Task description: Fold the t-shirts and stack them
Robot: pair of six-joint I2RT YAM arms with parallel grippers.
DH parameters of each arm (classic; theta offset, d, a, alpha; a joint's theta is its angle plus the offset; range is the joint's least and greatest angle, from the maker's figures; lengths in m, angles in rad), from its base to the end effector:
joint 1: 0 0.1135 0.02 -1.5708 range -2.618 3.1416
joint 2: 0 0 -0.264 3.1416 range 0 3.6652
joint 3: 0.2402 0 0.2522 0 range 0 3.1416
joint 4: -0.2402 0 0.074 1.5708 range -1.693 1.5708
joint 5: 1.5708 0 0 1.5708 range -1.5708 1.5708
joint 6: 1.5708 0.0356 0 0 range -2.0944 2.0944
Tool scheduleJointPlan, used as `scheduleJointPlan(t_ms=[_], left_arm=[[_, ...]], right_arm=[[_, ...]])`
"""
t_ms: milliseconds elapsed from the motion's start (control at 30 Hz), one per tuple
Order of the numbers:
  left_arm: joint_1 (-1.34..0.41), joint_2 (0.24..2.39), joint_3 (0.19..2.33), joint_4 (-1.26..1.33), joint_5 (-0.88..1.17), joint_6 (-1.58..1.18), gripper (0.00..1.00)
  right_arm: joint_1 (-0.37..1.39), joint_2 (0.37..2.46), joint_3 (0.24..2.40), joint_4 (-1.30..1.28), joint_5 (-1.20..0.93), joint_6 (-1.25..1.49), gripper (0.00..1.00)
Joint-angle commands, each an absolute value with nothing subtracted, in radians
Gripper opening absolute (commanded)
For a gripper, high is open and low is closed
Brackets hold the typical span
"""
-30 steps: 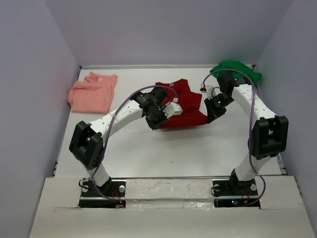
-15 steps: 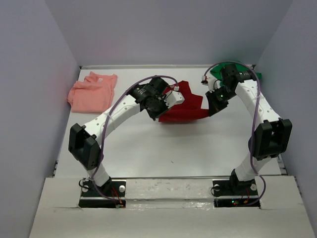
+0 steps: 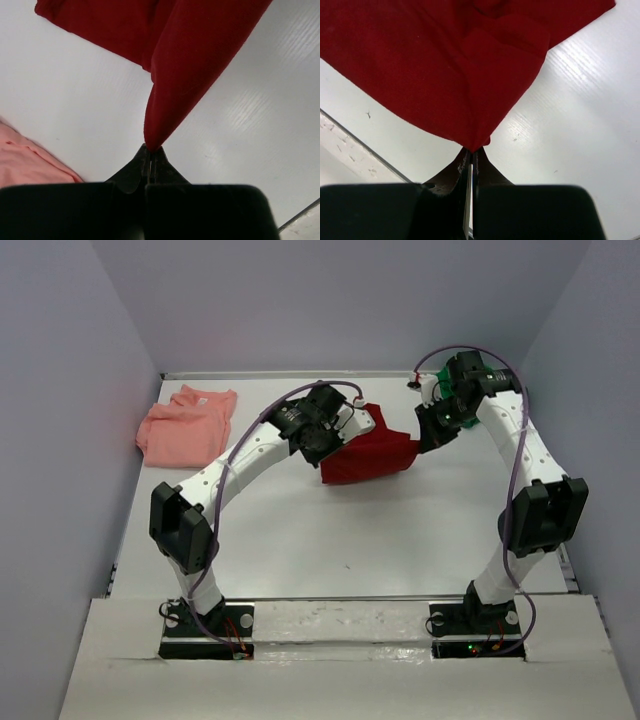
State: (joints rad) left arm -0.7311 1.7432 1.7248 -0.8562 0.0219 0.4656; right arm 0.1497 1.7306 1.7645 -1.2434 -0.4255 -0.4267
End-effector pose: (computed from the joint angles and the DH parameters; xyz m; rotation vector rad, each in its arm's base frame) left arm 0.2836 -0.2554 0.3450 1.3883 2.0192 -0.1443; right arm 0.3364 0.0656 0.3428 -0.8644 2.5433 0.5066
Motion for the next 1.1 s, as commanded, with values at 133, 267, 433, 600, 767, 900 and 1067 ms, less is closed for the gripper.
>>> scheduleJointPlan(t_ms=[133,267,433,600,767,900,1067], left_arm=[[-0.713,1.758,1.781,-0.816,-0.130,0.448,0.00],[-0.704,1.778,1.787,-0.795,-0.173,0.443,0.00],[-0.686,1.766,1.723,-0.729,-0.232,0.451,0.00],[-0.667,1.758,1.671,-0.629,-0.278,0.475,0.00],[-0.618,1.822,1.729,-0.560,-0.276,0.456,0.00],[-0.604,1.877,1.769,-0.523,-0.265,0.448,0.00],[-0.604,1.930,1.790,-0.497,-0.245,0.451,0.00]], right_arm=[[0.138,1.825,1.896,-1.129,-0.459,-0.388,0.00],[0.138,1.903,1.963,-1.111,-0.474,-0.376,0.00],[0.138,1.966,2.040,-1.078,-0.485,-0.362,0.00],[0.138,2.026,2.120,-1.060,-0.488,-0.338,0.00],[0.138,2.100,2.183,-1.058,-0.482,-0.333,0.00],[0.138,2.134,2.197,-1.043,-0.459,-0.336,0.00],[0.138,2.164,2.204,-1.017,-0.428,-0.339,0.00]])
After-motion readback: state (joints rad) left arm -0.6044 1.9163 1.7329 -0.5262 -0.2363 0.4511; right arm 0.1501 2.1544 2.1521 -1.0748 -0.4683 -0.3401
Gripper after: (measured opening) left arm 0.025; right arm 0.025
